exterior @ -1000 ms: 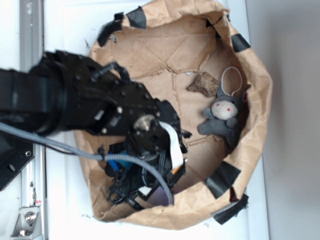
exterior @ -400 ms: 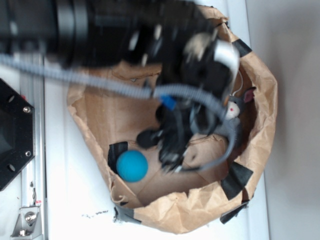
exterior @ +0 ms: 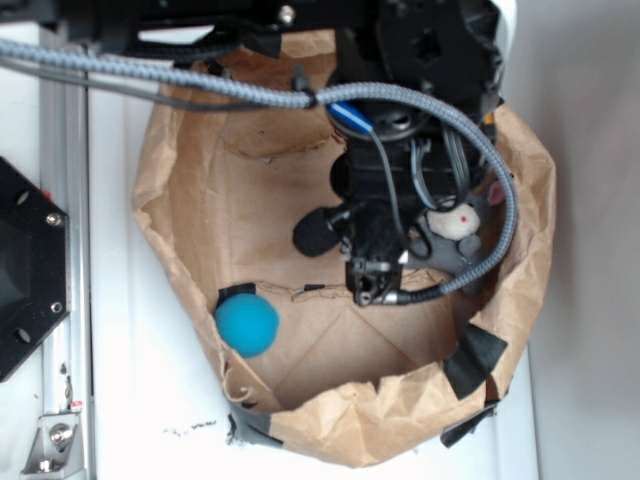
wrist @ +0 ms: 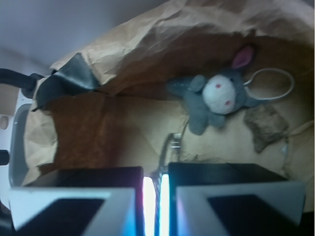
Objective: Grab the silver keys.
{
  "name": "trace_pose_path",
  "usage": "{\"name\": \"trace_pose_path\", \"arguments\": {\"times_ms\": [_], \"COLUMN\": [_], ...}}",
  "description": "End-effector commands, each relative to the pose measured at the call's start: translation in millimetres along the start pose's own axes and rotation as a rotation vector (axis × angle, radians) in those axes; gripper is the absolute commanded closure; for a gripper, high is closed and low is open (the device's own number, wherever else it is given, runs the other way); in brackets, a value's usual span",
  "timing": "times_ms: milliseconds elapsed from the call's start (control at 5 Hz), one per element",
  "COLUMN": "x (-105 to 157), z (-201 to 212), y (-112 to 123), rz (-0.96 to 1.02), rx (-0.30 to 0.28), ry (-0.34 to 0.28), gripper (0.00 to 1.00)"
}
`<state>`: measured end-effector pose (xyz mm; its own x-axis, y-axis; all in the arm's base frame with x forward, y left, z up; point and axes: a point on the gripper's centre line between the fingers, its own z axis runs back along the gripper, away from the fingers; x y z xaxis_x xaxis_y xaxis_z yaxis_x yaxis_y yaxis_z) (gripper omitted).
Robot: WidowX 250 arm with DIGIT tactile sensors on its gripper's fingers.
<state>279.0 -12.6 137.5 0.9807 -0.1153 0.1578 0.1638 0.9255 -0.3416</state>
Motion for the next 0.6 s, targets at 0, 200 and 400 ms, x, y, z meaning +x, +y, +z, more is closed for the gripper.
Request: {"name": "trace_pose_path", "arguments": {"times_ms": [0,200,400], "x": [-5.8,-9.9,-12.6], "z": [14.6,14.7,14.8], "y": [-16.5,-16.9,-17.6], "rz": [-0.041,-0.054,-0.060], "rx": [0.059,0.043,0.058], "ry": [-0.094,-0.115,-0.132], "gripper": [1.00,1.00,1.00]}}
